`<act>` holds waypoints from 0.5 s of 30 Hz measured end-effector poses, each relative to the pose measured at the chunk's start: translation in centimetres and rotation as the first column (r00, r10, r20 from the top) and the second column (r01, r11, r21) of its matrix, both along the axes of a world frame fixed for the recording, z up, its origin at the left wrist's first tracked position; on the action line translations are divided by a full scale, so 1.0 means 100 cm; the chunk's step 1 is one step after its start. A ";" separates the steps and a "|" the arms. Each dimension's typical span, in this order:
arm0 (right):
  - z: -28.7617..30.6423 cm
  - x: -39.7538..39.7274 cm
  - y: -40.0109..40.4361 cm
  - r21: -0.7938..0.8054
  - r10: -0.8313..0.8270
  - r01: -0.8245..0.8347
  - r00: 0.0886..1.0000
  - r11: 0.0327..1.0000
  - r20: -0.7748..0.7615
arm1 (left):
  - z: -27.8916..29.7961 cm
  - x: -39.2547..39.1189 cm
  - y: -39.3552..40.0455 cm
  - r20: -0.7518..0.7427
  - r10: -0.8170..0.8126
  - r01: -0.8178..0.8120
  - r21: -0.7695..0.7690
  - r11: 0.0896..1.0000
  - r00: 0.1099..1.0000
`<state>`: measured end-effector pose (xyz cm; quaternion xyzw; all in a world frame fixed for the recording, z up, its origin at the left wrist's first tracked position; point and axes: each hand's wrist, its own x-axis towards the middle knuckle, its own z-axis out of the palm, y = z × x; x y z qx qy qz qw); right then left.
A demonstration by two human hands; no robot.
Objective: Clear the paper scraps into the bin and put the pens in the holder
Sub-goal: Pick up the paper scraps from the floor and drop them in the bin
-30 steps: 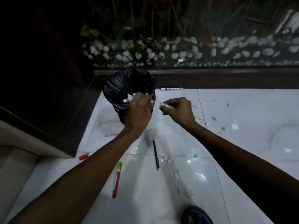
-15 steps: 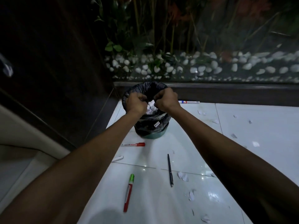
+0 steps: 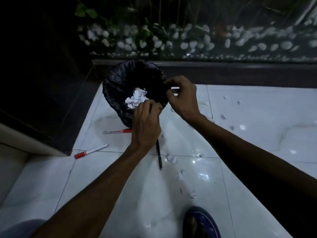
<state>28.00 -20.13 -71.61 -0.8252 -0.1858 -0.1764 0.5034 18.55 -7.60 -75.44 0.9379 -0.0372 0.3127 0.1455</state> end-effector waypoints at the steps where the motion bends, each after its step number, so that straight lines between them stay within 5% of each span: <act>1: -0.004 -0.004 -0.006 0.008 0.023 -0.023 0.999 1.000 0.027 | -0.002 0.002 0.003 -0.009 -0.005 0.006 0.062 0.998 1.000; 7: -0.031 -0.020 -0.020 -0.095 0.023 -0.025 1.000 0.995 -0.018 | 0.014 0.021 0.025 -0.043 0.029 -0.027 0.052 0.998 0.999; 11: -0.069 -0.029 -0.025 -0.381 0.135 -0.261 0.935 0.887 -0.327 | 0.012 0.013 0.029 -0.018 0.059 -0.058 0.036 0.998 0.998; 15: -0.107 -0.038 -0.021 -0.544 0.067 -0.409 0.839 0.733 -0.539 | 0.012 0.007 0.031 -0.058 0.115 -0.111 0.062 0.992 0.992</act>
